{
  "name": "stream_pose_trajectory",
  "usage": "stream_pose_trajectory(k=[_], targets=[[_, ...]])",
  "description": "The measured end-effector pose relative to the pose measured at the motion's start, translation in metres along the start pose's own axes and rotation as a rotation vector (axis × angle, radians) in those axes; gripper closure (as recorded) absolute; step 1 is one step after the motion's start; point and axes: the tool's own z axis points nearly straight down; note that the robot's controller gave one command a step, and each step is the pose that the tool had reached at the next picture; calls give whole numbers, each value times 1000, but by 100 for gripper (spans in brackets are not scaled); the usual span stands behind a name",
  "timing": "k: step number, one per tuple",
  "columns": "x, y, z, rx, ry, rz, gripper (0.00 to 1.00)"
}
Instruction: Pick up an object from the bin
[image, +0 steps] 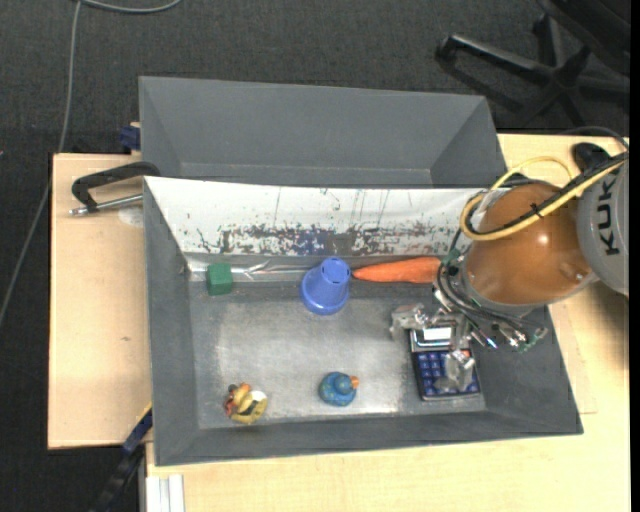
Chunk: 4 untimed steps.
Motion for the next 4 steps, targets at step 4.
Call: stream_pose_trajectory(k=[4], targets=[[1,-78,5,2,-32,-667,100]])
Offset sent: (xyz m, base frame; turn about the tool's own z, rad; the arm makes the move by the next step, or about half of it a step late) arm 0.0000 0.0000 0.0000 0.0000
